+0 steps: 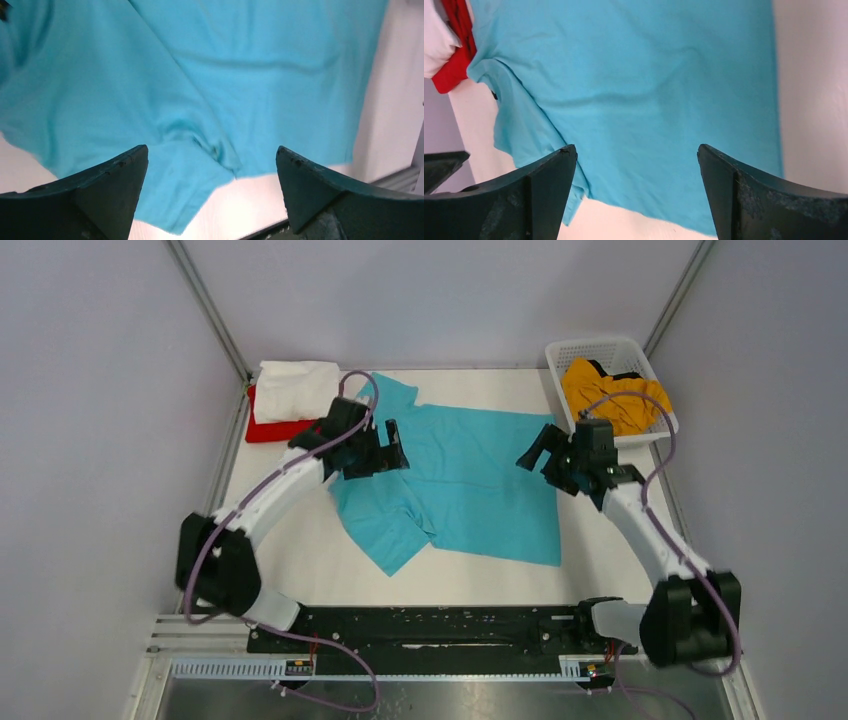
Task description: Fold and stack the t-shirts
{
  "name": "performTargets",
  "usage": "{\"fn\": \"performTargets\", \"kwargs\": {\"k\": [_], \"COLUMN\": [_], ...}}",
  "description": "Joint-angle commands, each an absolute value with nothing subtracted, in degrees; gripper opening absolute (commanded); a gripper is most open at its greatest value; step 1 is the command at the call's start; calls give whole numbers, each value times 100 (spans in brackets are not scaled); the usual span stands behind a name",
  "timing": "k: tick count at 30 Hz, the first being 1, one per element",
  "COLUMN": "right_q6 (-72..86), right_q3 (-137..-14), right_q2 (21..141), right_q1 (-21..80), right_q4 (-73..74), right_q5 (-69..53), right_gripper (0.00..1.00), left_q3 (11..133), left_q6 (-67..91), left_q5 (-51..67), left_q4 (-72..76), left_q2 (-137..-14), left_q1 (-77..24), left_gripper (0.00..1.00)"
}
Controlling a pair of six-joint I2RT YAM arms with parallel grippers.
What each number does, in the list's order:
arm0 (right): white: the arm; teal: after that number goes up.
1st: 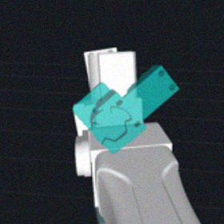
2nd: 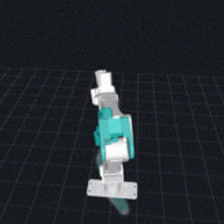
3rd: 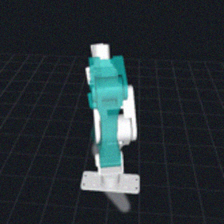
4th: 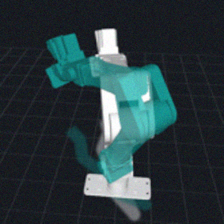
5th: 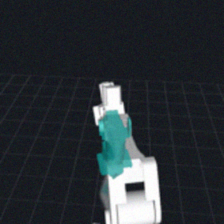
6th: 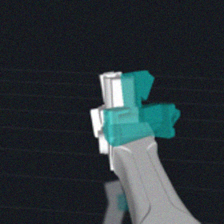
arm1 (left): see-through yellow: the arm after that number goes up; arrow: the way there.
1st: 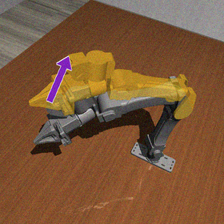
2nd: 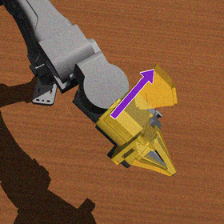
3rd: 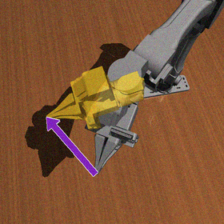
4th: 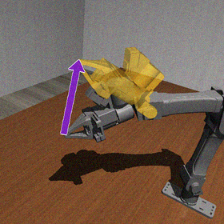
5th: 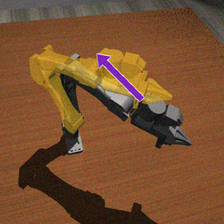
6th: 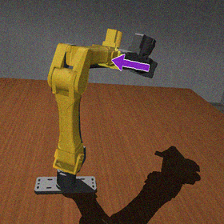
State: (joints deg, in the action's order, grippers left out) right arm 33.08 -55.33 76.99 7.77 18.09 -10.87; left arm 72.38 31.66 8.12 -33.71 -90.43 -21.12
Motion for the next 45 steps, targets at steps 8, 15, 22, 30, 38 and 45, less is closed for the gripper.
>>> {"fn": "performTargets", "kwargs": {"k": [8, 15, 22, 30, 38, 45], "right_q6": [3716, 3697, 3548, 3545, 3566, 3988], "right_q3": [-2948, -2942, -3132, -3071, -3076, -2819], "right_q2": [4800, 5124, 5512, 5411, 5320, 5160], "right_q1": [756, 761, 761, 756, 756, 755], "right_q4": [1679, 1695, 1963, 2065, 2239, 2507], "right_q5": [214, -326, -349, 131, 316, 534], "right_gripper": [99, 99, 99, 99, 99, 98], "left_q3": [4335, 4011, 4293, 4324, 4524, 4013], "left_q6": [4247, 5131, 5229, 5334, 5304, 5331], "left_q5": [-629, -1333, -1404, -1380, -1435, -1424], "left_q4": [-3320, -3546, -3432, -3360, -3340, -3575], "left_q2": [-6760, -6890, -7818, -8491, -9056, -8517], "left_q1": [-4076, -5114, -5306, -5490, -5502, -5506], "left_gripper": [98, 87, 70, 45, 13, 0]}}
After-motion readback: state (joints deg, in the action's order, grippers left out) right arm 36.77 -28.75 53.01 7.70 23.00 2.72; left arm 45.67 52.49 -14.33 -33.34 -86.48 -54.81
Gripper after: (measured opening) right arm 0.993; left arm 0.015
